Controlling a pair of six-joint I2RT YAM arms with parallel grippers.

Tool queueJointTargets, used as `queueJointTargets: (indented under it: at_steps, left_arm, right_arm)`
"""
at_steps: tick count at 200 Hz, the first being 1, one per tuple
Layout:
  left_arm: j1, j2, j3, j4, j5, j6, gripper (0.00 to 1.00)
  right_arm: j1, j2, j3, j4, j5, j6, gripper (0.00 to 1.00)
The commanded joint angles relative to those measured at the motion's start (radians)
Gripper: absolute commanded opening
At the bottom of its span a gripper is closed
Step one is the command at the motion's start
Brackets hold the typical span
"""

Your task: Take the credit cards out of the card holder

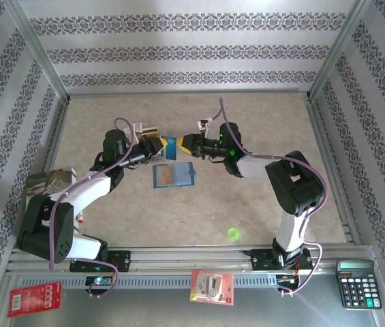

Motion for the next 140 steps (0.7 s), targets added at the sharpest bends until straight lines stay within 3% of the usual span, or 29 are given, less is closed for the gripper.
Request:
queueJointTargets:
  at_steps: [1, 63, 97, 118, 131, 140]
  left_arm:
    - [0.011, -0.060, 0.042, -0.129, -0.040, 0.122, 0.00]
    - [0.028, -0.048, 0.153, -0.342, -0.138, 0.301, 0.00]
    - [0.031, 0.057, 0.336, -0.601, -0.225, 0.579, 0.00]
    - [0.031, 0.139, 0.438, -0.725, -0.317, 0.765, 0.03]
    - [0.030, 0.191, 0.488, -0.774, -0.416, 0.846, 0.03]
    - [0.032, 0.224, 0.522, -0.804, -0.459, 0.889, 0.06]
  right_arm:
    - [-0.046, -0.034, -0.027, -0.117, 0.052, -0.117, 0.23]
    - [-0.070, -0.071, -0.044, -0.262, 0.115, -0.223, 0.37]
    - [-0.074, -0.119, -0.057, -0.354, 0.165, -0.295, 0.53]
    - [-0.080, -0.151, -0.068, -0.396, 0.193, -0.336, 0.76]
    - [-0.083, -0.171, -0.077, -0.407, 0.203, -0.365, 0.95]
    - [-0.088, -0.180, -0.078, -0.420, 0.203, -0.382, 0.98]
